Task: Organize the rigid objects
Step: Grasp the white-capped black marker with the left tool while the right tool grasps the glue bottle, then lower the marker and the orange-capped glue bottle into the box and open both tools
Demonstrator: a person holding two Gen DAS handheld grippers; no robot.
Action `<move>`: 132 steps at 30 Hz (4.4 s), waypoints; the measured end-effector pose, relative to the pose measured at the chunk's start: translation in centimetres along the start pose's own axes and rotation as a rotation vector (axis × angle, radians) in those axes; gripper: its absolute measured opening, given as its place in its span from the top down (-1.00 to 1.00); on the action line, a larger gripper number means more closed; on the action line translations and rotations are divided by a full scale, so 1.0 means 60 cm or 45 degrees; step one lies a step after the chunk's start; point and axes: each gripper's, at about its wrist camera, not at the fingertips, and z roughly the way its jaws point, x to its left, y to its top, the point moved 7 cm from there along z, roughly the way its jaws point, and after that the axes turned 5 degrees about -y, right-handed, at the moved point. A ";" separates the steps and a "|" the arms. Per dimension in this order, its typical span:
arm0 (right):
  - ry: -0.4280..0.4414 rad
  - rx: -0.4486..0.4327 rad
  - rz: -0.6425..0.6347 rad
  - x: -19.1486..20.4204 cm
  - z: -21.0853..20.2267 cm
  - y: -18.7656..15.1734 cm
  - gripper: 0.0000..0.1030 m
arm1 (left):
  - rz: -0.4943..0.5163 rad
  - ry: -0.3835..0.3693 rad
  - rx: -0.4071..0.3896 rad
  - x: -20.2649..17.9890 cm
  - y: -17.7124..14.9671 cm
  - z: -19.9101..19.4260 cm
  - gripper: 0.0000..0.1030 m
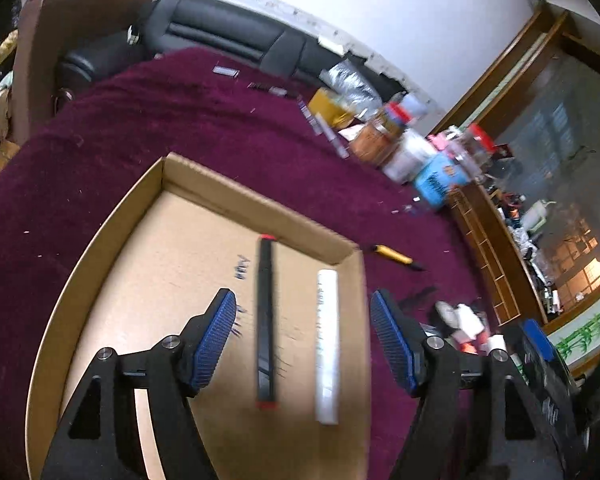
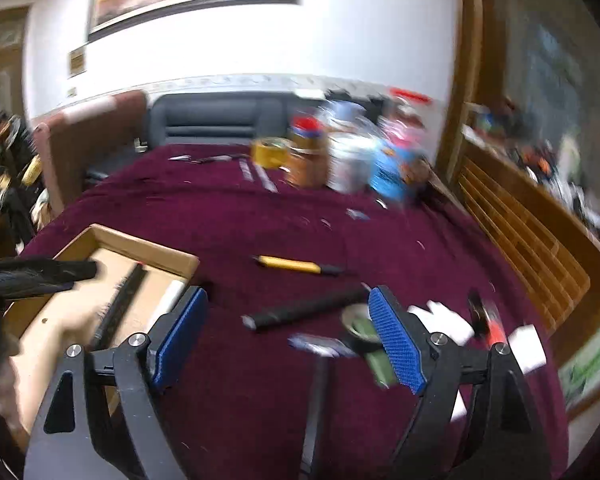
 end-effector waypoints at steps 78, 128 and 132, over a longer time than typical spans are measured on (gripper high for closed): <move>0.143 0.438 0.187 -0.176 0.093 -0.146 0.52 | 0.285 -0.195 -0.072 -0.091 -0.106 -0.163 0.78; -0.037 -0.021 0.128 -0.088 0.040 0.029 -0.83 | 0.329 -0.068 0.178 -0.082 -0.014 -0.031 -0.25; -0.082 0.108 0.338 -0.219 0.083 -0.017 -0.83 | 0.396 -0.075 0.286 -0.156 -0.060 0.020 -0.26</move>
